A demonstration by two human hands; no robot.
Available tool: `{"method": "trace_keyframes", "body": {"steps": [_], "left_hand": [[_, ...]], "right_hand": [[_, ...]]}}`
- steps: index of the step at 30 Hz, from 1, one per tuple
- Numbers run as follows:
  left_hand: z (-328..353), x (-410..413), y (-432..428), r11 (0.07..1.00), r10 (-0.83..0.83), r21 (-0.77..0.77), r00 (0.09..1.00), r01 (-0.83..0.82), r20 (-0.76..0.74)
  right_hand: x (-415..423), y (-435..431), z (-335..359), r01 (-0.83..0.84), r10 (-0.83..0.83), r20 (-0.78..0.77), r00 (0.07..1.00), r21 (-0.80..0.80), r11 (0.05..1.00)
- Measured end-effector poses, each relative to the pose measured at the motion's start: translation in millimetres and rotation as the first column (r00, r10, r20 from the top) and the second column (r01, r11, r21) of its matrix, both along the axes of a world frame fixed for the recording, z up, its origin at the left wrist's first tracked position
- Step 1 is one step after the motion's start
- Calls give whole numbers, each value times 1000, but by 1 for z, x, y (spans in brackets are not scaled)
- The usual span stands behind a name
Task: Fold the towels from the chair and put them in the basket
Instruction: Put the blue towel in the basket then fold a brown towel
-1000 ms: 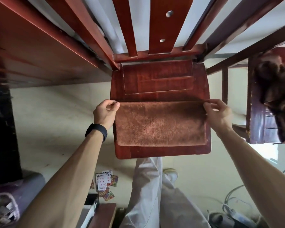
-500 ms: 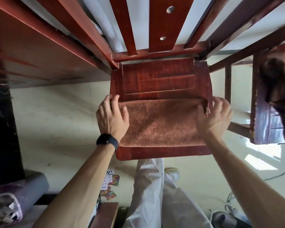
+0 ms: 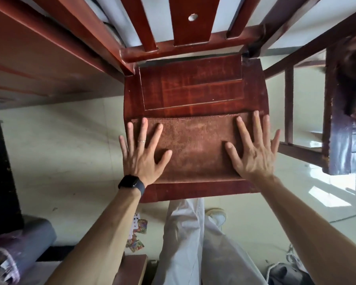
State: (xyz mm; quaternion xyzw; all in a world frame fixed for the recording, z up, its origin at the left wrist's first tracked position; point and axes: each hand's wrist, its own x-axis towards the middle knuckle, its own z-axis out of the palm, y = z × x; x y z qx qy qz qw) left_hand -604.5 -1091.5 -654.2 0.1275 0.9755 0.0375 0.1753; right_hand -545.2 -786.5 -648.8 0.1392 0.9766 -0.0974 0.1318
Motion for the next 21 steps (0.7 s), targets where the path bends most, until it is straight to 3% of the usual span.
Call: {"method": "trace_keyframes", "body": {"steps": [4, 6, 9, 13, 15, 17, 19, 21], "left_hand": [[14, -42, 6, 987, -152, -49, 988, 152, -2], [24, -79, 26, 959, -274, -77, 962, 274, 2], [34, -130, 73, 870, -477, -153, 879, 468, -23], [46, -150, 152, 767, -623, -203, 782, 609, -5], [47, -137, 177, 787, -595, -189, 803, 588, 20], [48, -115, 181, 872, -486, -66, 874, 485, -11], [50, -81, 168, 935, -293, 191, 955, 298, -54], [49, -39, 145, 915, -22, 402, 999, 33, -32]], "right_hand": [[20, -5, 21, 45, -46, 68, 997, 24, 999], [42, -19, 32, 145, -145, 127, 981, 9, 989], [75, -56, 47, 341, -325, 184, 928, -61, 938], [89, -99, 67, 463, -395, 307, 866, -193, 865], [87, -104, 74, 511, -414, 354, 839, -247, 823], [86, -97, 79, 582, -504, 304, 808, -288, 760], [87, -81, 79, 652, -618, 214, 757, -317, 689], [88, -59, 75, 688, -665, 199, 720, -336, 644]]}}
